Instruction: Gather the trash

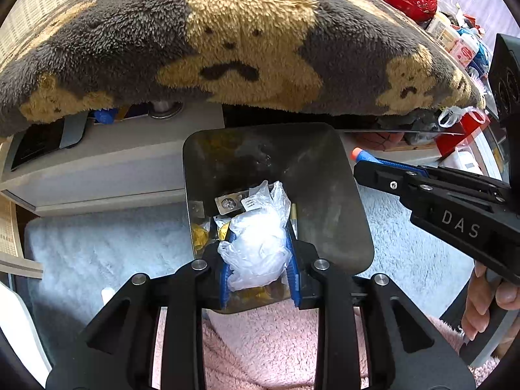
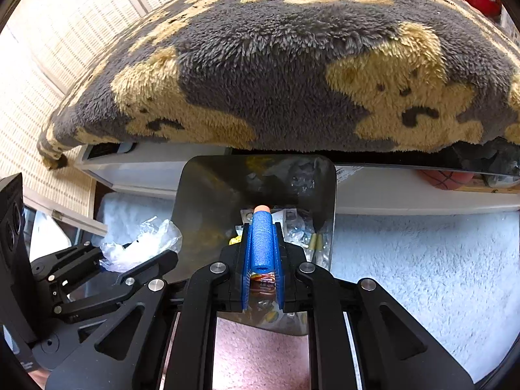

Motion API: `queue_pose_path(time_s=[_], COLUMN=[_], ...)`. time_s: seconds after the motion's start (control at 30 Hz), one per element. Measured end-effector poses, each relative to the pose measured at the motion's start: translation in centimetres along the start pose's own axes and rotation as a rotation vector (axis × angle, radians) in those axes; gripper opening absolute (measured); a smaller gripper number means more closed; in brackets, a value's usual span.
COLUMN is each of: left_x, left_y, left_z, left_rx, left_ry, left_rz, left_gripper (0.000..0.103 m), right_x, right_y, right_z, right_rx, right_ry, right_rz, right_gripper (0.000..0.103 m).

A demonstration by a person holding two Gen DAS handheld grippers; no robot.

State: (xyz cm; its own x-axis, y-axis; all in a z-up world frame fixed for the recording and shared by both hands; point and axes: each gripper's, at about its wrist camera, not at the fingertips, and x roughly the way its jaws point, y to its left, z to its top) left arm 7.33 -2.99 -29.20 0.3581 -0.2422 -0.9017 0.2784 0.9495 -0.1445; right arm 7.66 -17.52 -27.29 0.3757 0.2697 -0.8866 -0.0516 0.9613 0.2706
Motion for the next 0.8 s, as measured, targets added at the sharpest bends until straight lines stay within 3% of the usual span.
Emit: queue_pose_path(time_s=[0.17, 0.23, 0.3, 0.33, 0.37, 0.43, 0.5, 0.67, 0.8], left_x=[0.0, -0.2, -0.5, -0.7, -1.0, -1.4, -2.0, -4.0, -5.5], left_y=[0.2, 0.3, 0.3, 0.3, 0.3, 0.3, 0.3, 0.1, 0.1], left_z=[0.4, 0.5, 0.5, 0.6, 0.6, 0.7, 0.8, 1.2, 1.4], left_rx=[-0.003, -0.007, -0.013, -0.012, -0.008, -0.006, -0.003, 0.006, 0.007], left_ry=[-0.001, -0.001, -0.013, -0.019, -0.025, -0.034, -0.046, -0.084, -0.105], left_rz=[0.0, 0.002, 0.01, 0.022, 0.036, 0.046, 0.057, 0.081, 0.077], left_gripper=[0.026, 0.035, 0.052, 0.053, 0.055, 0.064, 0.073, 0.094, 0.095], right_x=[-0.1, -0.3, -0.5, -0.7, -0.9, -1.5, -2.0, -3.7, -5.3], right_y=[0.0, 0.0, -0.1, -0.1, -0.2, -0.3, -0.4, -0.3, 0.1], right_z=[0.6, 0.8, 1.1, 1.1, 1.2, 1.3, 1.3, 1.5, 1.7], right_rx=[0.01, 0.016, 0.019, 0.022, 0.025, 0.036, 0.037, 0.026, 0.004], right_ry=[-0.011, -0.018, -0.022, -0.026, -0.032, -0.058, -0.071, -0.111, -0.136], right_rz=[0.005, 0.007, -0.003, -0.011, -0.017, -0.02, -0.029, -0.056, -0.07], right_gripper=[0.016, 0.017, 0.019, 0.031, 0.051, 0.066, 0.069, 0.099, 0.099])
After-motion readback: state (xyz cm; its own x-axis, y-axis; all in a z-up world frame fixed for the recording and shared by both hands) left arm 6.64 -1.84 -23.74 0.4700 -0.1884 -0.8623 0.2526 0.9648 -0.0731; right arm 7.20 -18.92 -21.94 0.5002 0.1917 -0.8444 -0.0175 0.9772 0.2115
